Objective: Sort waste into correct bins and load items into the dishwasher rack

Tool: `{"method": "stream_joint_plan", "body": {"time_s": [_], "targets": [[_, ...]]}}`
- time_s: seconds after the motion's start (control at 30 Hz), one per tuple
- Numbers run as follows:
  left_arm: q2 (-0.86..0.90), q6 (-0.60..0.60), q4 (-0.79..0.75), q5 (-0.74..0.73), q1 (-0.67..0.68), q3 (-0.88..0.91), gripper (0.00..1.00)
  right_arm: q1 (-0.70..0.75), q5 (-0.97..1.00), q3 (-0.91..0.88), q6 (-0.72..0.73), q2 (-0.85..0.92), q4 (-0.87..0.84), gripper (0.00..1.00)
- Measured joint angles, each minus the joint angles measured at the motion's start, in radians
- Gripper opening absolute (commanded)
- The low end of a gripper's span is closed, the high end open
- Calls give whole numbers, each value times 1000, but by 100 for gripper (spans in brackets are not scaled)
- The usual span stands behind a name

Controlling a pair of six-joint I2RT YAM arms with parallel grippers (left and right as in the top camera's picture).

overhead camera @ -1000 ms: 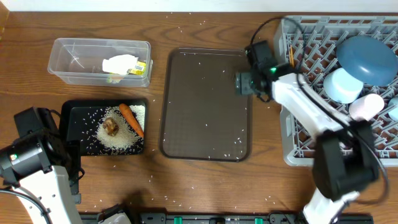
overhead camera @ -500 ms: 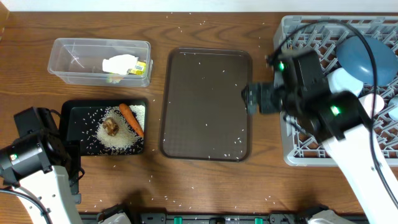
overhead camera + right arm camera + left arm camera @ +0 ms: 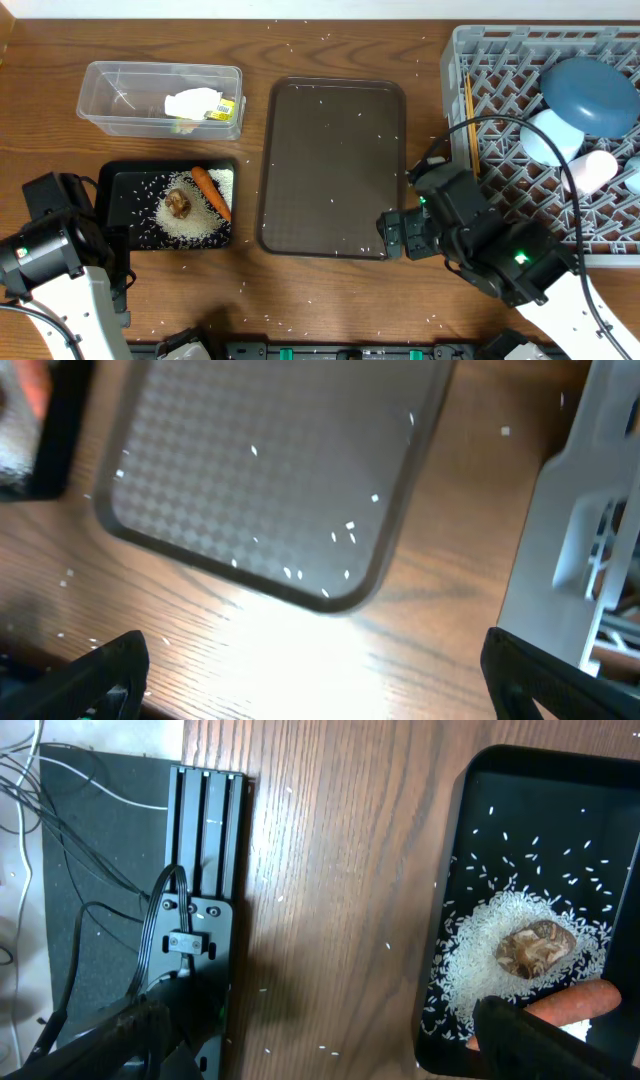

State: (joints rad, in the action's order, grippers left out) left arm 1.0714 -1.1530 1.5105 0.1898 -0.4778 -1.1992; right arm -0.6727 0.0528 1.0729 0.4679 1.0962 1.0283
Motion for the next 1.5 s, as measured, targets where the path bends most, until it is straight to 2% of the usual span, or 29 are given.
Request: {"method": "stream_joint_plan", "body": {"time_s": [0.33,0.63,0.8,1.0,1.33,1.5], "targets": [[0,0,0,0,0,0,98,0,31,-29,23,4,85,99],[0,0,0,0,0,0,98,0,94,-44,-1,4,-36,99],[0,0,0,0,0,0,98,0,109,-128,-53,3,-213,99],[0,0,0,0,0,0,98,32,58,-342,-145,-41,-507,99],[0,0,0,0,0,0,98,343,-222,-688,-200,-262,-991,99],[0,0,0,0,0,0,98,446,-303,-837,-225,-387,-1158,99]]}}
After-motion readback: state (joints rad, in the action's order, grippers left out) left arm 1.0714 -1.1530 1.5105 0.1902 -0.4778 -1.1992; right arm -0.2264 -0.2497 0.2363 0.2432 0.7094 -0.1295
